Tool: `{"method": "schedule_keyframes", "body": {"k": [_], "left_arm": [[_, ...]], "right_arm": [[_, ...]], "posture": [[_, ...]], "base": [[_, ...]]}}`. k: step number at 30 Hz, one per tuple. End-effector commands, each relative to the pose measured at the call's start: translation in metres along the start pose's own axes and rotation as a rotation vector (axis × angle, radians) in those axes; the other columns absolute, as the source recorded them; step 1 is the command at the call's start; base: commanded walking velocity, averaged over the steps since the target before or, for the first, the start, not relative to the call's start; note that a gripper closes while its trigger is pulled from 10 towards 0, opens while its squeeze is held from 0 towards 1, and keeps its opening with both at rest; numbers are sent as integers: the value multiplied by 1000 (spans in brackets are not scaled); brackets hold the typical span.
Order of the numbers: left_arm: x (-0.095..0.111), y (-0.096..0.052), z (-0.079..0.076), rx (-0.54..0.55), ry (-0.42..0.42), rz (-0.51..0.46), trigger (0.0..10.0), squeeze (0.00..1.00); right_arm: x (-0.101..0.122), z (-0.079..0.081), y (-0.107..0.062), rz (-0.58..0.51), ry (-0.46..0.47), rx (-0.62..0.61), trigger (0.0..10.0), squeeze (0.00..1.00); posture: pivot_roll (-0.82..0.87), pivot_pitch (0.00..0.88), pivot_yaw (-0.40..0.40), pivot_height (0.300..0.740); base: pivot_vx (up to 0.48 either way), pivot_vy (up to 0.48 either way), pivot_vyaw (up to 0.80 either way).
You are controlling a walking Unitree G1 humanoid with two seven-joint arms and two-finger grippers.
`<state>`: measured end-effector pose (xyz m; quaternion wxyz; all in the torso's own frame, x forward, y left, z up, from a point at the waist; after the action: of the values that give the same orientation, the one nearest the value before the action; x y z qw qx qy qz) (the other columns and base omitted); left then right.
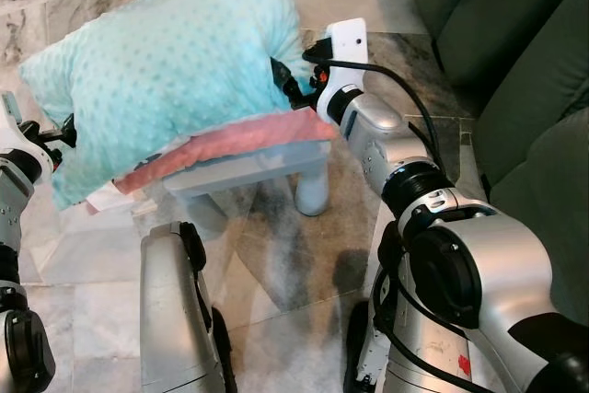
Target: Move the pillow to the sofa
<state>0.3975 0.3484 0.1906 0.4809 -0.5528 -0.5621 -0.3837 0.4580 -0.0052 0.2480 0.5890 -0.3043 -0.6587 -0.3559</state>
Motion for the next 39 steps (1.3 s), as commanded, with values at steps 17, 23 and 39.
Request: {"method": "schedule_keyframes", "body": {"k": [17,23,39], "left_arm": [[-3,1,-14,-47,-40,-49,0,0],[2,4,-17,-49,-38,-70,0,0],[38,7,-27,-50,-72,-218,0,0]], "right_arm": [[-32,-14,-14,75,11,-29,0,0],[-29,-17,-15,61,24,-33,0,0],[-8,-28,-15,-16,12,-47,0,0]], "posture": [[324,381,33,390],[321,378,40,390],[296,336,21,390]], "base": [[0,0,0],[0,0,0],[0,0,0]]}}
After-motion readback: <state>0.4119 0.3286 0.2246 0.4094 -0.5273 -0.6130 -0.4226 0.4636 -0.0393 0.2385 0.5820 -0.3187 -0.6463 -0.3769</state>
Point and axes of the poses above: a point about 5 cm out from each wrist's last joint towards the gripper, its own y axis pointing out of the wrist towards the gripper, its own x axis along the axis of the wrist's last joint, z = x × y, the point moved 6 cm from there along y, pointing out of the wrist towards the gripper, and after that the axes turned 4 degrees about -y, right-handed, at the moved point
